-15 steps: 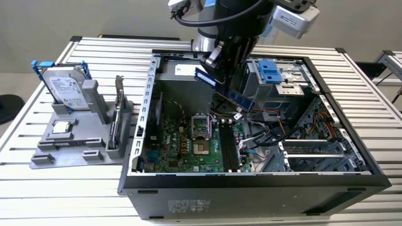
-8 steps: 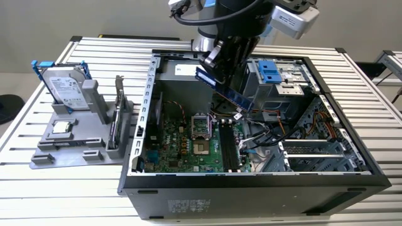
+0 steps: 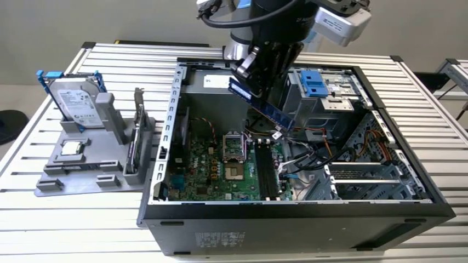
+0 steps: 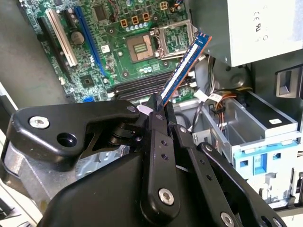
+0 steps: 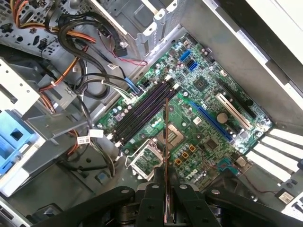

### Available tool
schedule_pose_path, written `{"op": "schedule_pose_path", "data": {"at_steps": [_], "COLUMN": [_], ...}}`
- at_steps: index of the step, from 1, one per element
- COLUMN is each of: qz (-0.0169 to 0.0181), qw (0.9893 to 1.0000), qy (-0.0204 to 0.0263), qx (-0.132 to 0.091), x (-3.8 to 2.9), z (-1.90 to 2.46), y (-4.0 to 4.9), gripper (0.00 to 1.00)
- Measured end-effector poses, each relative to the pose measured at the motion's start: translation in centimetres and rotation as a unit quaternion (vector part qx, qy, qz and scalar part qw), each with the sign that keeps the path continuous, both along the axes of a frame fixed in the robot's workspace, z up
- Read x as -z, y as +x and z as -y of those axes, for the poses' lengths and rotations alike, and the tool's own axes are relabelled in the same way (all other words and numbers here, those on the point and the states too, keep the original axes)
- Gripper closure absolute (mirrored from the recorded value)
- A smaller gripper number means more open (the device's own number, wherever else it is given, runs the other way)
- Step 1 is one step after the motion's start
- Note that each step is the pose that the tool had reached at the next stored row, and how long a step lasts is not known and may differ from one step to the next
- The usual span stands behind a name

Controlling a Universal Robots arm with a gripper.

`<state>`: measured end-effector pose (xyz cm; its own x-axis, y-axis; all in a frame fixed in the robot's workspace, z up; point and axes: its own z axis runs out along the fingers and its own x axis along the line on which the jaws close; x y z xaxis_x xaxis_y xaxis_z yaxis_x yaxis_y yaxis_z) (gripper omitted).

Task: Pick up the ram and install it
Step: 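Insert the ram into the slot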

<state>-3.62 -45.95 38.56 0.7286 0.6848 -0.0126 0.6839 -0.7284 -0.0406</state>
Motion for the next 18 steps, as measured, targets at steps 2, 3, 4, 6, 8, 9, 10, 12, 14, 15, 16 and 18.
{"op": "schedule_pose_path", "data": {"at_steps": [2,3,4,6,8,9,10,12,14,15,16,18], "qz": [0.0000,0.0000,0.0000,0.0000,0.0000,0.0000,0.0000,0.0000,0.0000,0.0000,0.0000,0.0000], "qw": [1.0000,1.0000,1.0000,0.9999,0.9998,0.9998,0.9997,0.9996,0.9995,0.9994,0.9993,0.9991], "qy": [0.0000,0.0000,0.0000,0.0000,0.0000,0.0000,0.0000,0.0000,0.0000,0.0000,0.0000,0.0000], "qx": [0.004,0.007,0.009,0.014,0.018,0.020,0.023,0.028,0.033,0.035,0.038,0.043], "x": [0.00,0.00,0.00,0.00,0.00,0.00,0.00,0.00,0.00,0.00,0.00,0.00], "z": [0.00,0.00,0.00,0.00,0.00,0.00,0.00,0.00,0.00,0.00,0.00,0.00], "y": [0.00,0.00,-0.01,-0.01,0.00,0.00,0.00,0.00,0.00,0.00,0.00,0.00], "gripper": [1.00,1.00,1.00,1.00,1.00,1.00,1.00,1.00,1.00,1.00,1.00,1.00]}}
